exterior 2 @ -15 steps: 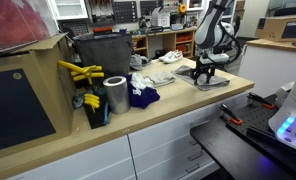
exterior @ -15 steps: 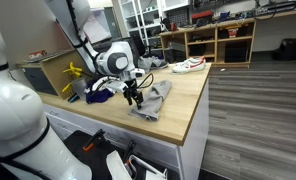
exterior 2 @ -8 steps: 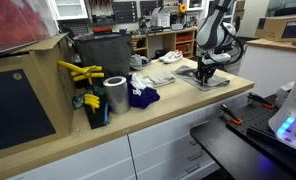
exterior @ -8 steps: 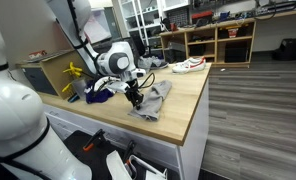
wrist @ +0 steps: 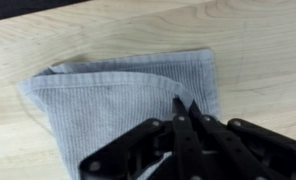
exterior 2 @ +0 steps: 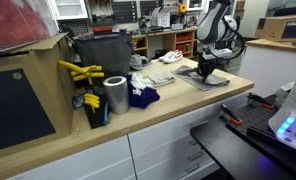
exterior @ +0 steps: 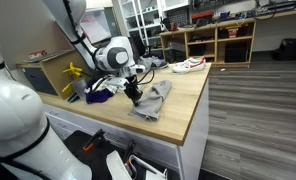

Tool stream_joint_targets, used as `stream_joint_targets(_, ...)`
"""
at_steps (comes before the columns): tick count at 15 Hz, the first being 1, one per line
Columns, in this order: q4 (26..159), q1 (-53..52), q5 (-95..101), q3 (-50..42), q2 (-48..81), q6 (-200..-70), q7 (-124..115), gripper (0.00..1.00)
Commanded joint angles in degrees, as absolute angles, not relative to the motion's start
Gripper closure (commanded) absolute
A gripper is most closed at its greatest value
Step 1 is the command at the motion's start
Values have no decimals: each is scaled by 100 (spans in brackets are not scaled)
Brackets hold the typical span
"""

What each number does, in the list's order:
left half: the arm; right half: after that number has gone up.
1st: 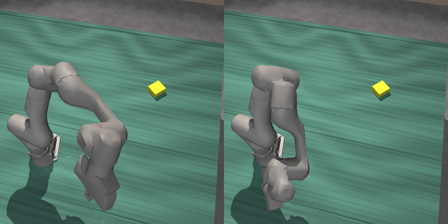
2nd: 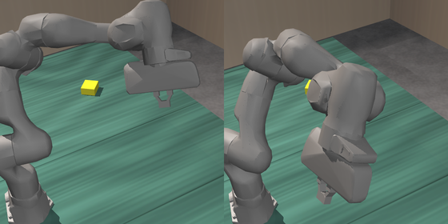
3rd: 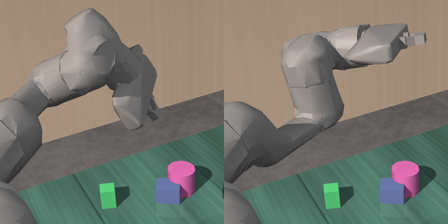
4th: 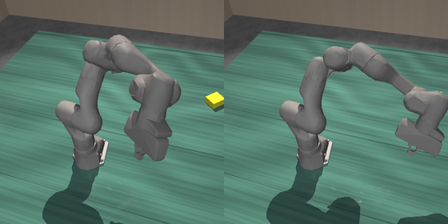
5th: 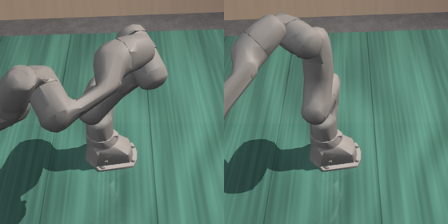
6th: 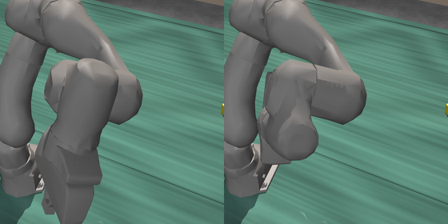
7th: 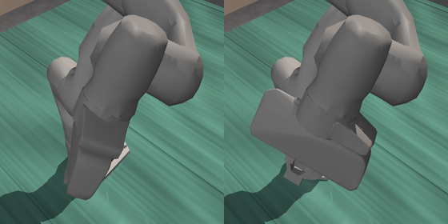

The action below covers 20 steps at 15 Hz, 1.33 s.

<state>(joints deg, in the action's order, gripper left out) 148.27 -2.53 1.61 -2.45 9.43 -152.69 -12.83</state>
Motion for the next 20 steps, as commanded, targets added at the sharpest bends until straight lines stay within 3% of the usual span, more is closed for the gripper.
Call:
stream_joint_targets(1,15057,-158,-205,-56,226,-14322,-774,99)
stream_joint_targets(7,15213,-192,-361,24,-146,-13178,-226,99)
stream_joint_targets(8,15234,-191,-361,21,-177,-13054,-189,69)
stream_joint_targets(10,15260,-172,-312,-2,-215,-12937,-152,63)
stream_joint_targets(18,14834,105,67,-196,-326,-13143,-309,2)
stream_joint_targets(20,14643,183,-12,-242,-335,-13249,-320,0)
